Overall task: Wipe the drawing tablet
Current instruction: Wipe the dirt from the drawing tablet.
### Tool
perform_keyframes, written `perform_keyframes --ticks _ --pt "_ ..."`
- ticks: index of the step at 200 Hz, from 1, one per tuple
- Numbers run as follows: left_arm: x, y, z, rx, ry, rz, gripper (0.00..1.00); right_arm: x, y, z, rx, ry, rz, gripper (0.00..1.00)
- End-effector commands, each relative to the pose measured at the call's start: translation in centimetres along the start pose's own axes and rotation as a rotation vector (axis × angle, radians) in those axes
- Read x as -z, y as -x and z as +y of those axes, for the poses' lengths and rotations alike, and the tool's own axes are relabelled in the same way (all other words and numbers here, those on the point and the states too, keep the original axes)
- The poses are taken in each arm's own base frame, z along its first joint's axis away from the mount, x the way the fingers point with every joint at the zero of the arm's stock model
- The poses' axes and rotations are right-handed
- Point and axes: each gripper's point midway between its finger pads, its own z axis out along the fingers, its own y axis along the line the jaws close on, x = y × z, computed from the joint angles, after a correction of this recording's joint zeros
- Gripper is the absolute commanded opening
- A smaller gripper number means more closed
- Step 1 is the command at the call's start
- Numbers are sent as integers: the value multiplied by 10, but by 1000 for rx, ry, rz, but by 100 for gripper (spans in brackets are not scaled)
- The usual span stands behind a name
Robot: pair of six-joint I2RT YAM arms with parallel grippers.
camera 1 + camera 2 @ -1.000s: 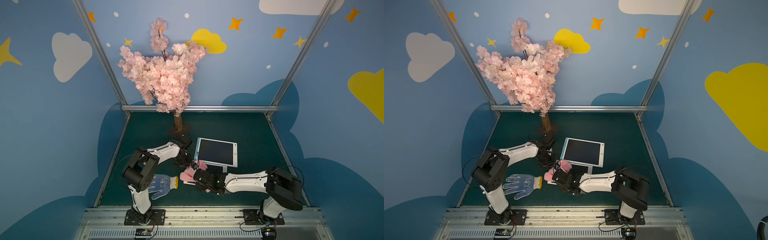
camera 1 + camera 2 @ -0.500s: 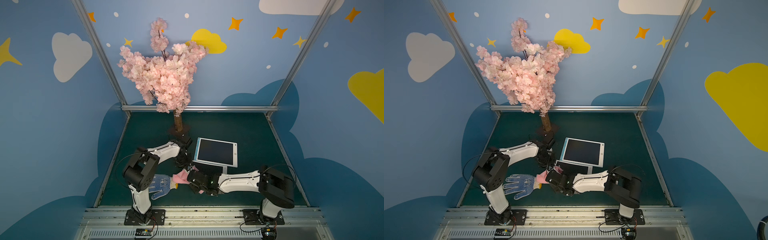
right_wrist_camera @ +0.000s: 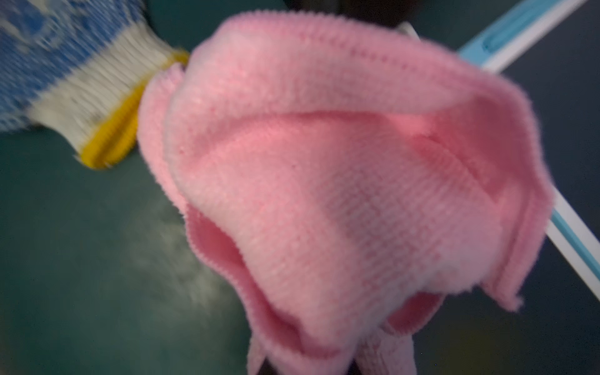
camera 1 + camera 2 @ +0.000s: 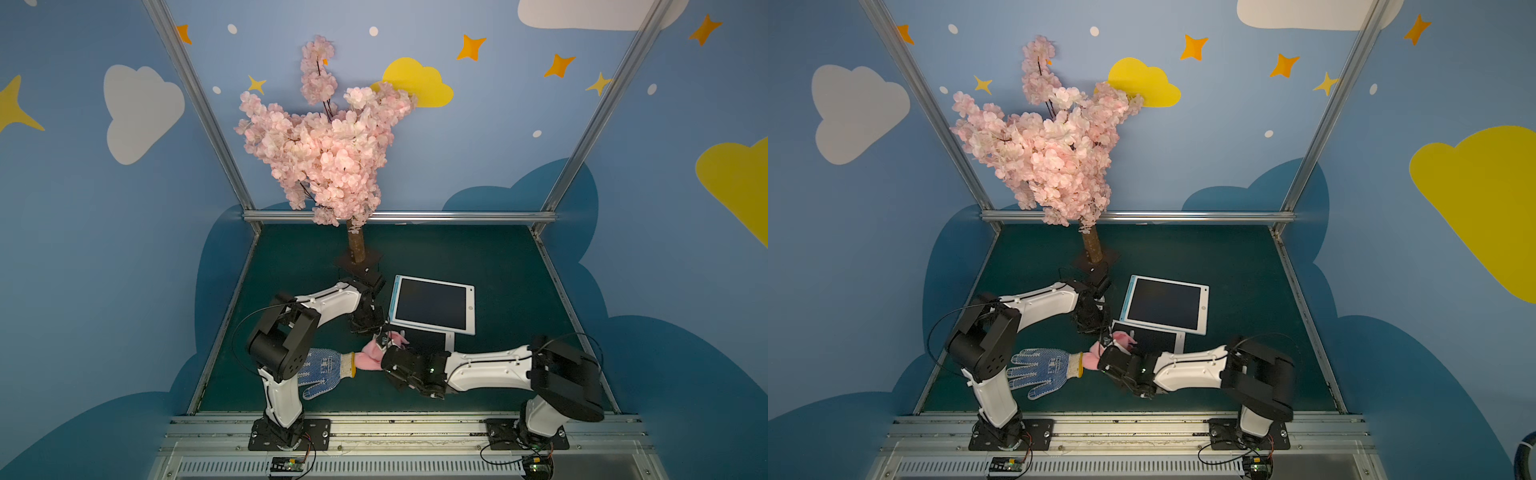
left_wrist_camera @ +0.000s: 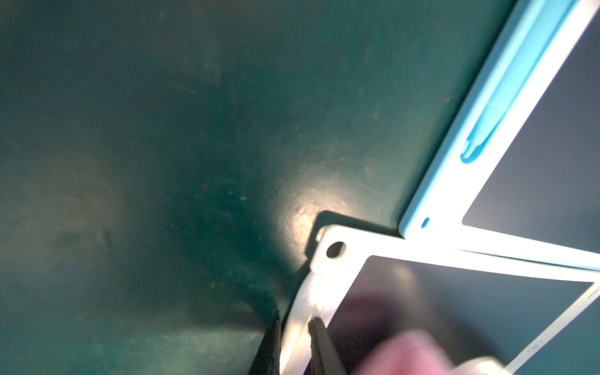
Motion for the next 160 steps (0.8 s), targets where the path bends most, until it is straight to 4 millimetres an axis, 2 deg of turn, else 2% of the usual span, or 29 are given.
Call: perform_keyframes --ticks 1,9,17,37,56,96,104,121,141,160 --pt "-25 -15 14 1 67 68 19 -13 24 38 153 50 -30 0" --pt "-25 -15 14 1 67 68 19 -18 28 43 191 30 -28 0" --pt "-25 -15 14 -1 66 67 19 -22 29 38 208 -10 -18 0" --pt "-25 -15 14 -3 68 69 19 -22 15 8 150 -78 7 0" --pt "-26 -14 13 -3 67 70 19 -5 -4 -23 81 -108 13 0" --pt "-27 -13 12 -7 66 71 19 39 -64 -78 -39 -180 66 0" --pt "-27 -13 12 -7 65 71 19 43 -87 -91 -68 -205 103 0" --pt "-26 -13 10 -7 61 71 19 49 -111 -110 -157 -232 126 0" --pt "-25 -12 9 -7 57 69 19 48 -111 -116 -261 -229 102 0" --pt "-26 -12 8 -6 58 70 19 36 -86 -100 -311 -157 44 0"
